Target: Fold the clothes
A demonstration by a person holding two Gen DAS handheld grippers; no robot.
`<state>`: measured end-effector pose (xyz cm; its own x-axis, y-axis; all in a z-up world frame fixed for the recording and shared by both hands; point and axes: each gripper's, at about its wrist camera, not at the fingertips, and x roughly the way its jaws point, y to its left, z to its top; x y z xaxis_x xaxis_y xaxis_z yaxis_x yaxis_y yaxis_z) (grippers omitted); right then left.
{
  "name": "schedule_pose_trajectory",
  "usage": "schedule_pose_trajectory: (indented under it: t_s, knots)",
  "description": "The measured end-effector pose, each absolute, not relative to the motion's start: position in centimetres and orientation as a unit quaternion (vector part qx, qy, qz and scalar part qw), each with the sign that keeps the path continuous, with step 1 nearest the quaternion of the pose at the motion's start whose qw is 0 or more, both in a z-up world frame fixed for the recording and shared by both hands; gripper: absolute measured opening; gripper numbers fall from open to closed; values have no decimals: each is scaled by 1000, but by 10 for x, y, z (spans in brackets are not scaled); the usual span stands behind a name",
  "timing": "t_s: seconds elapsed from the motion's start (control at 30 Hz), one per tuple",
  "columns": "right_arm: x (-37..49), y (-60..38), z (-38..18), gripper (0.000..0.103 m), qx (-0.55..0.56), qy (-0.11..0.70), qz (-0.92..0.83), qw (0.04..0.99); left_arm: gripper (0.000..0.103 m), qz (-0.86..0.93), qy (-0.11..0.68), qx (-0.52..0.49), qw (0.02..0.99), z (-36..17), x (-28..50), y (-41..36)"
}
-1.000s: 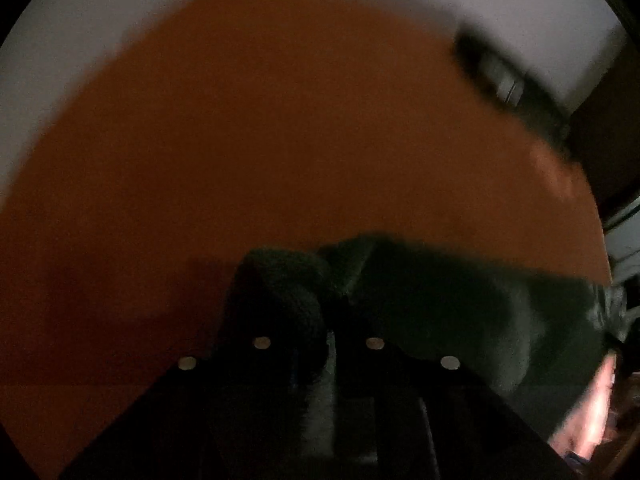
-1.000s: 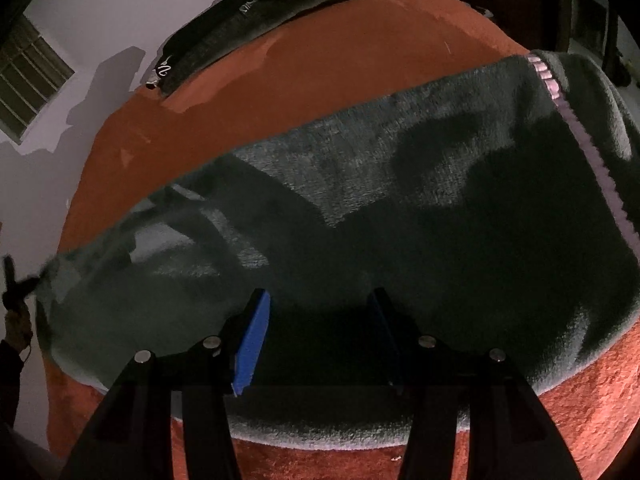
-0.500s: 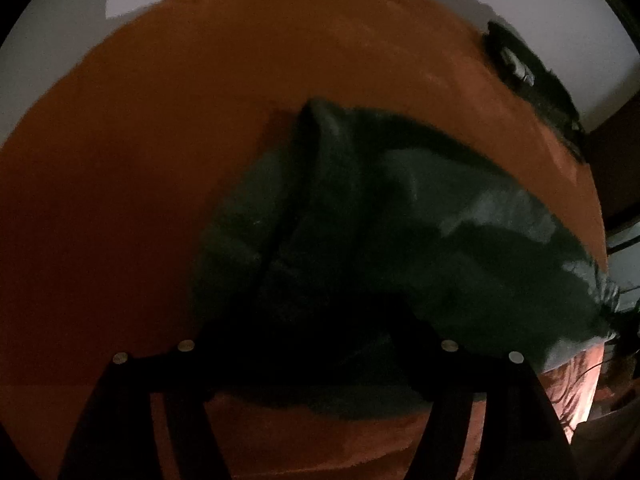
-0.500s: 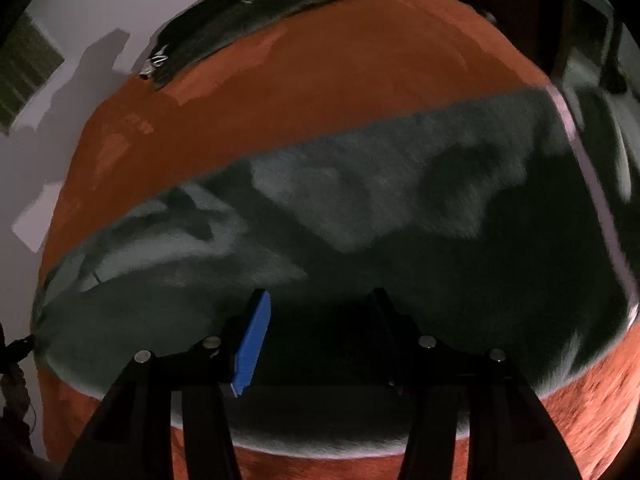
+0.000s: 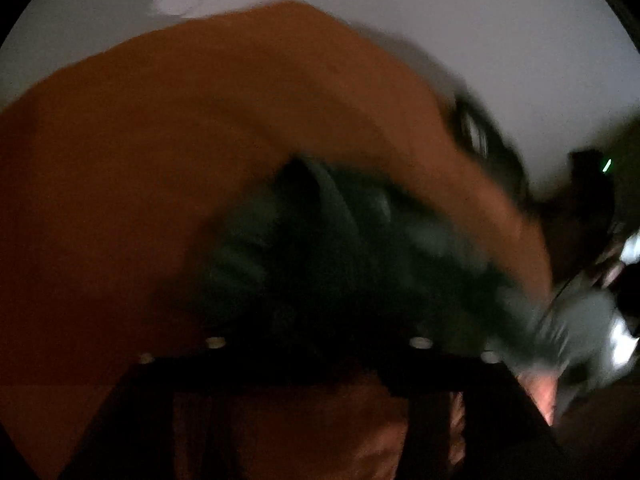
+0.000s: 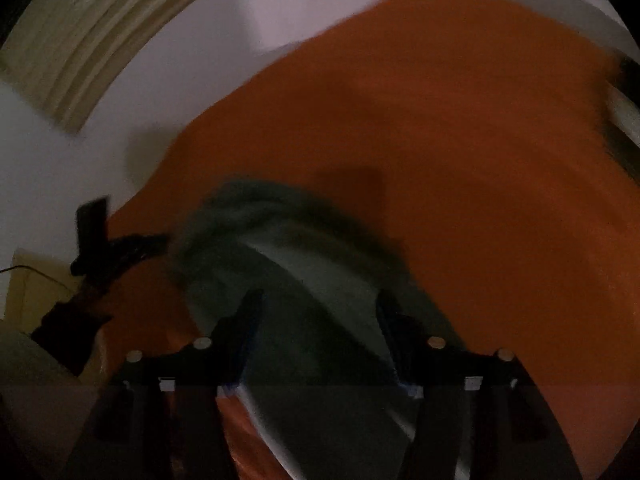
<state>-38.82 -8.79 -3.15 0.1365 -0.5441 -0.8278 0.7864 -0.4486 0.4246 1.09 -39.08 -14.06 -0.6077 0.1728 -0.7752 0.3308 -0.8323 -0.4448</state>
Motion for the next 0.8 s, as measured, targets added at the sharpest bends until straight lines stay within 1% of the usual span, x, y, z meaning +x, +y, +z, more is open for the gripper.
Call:
schedule_pose_trajectory:
  t_s: [0.03, 0.07, 0.17, 0.27, 0.3, 0.33, 0.37, 0.43, 0.57, 0.63, 0.7, 0.77, 0.8]
  knots:
    - [-390, -122, -38, 63, 553, 123, -631, 531, 68, -847, 306, 431, 55, -139, 15, -401]
    - [-392, -157, -47, 65, 555, 136, -614, 545, 69, -844, 325, 423, 63, -139, 20, -412]
    - [-399, -266, -97, 66, 587, 174, -563, 555, 70, -806, 387, 441, 83, -174, 22, -440]
    - [-406, -322, -144, 66, 624, 194, -543, 528, 70, -807, 392, 437, 71, -182, 37, -433]
    - [-407, -333, -158, 47, 629, 205, -546, 514, 70, -807, 394, 435, 67, -185, 42, -431]
    - [-408, -336, -162, 25, 628, 210, -558, 500, 70, -807, 394, 434, 64, -187, 47, -429]
    - [-410, -334, -162, 12, 626, 208, -573, 487, 70, -810, 389, 434, 64, -184, 50, -433]
    - [-404, -318, -143, 12, 595, 196, -602, 495, 70, -811, 390, 431, 66, -182, 53, -439]
    - [-346, -261, -69, 12, 465, 248, -649, 548, 70, -804, 415, 419, 76, -183, 53, -448]
    - [-314, -233, -49, 13, 427, 265, -648, 572, 70, -800, 427, 413, 81, -183, 53, -453]
    - [-277, -202, -41, 15, 406, 279, -634, 596, 70, -796, 439, 407, 86, -184, 53, -458]
    - [-248, -184, -50, 15, 414, 292, -604, 616, 70, -792, 450, 402, 90, -184, 52, -462]
    - [-237, -177, -57, 15, 420, 299, -589, 623, 70, -791, 443, 413, 86, -184, 42, -459]
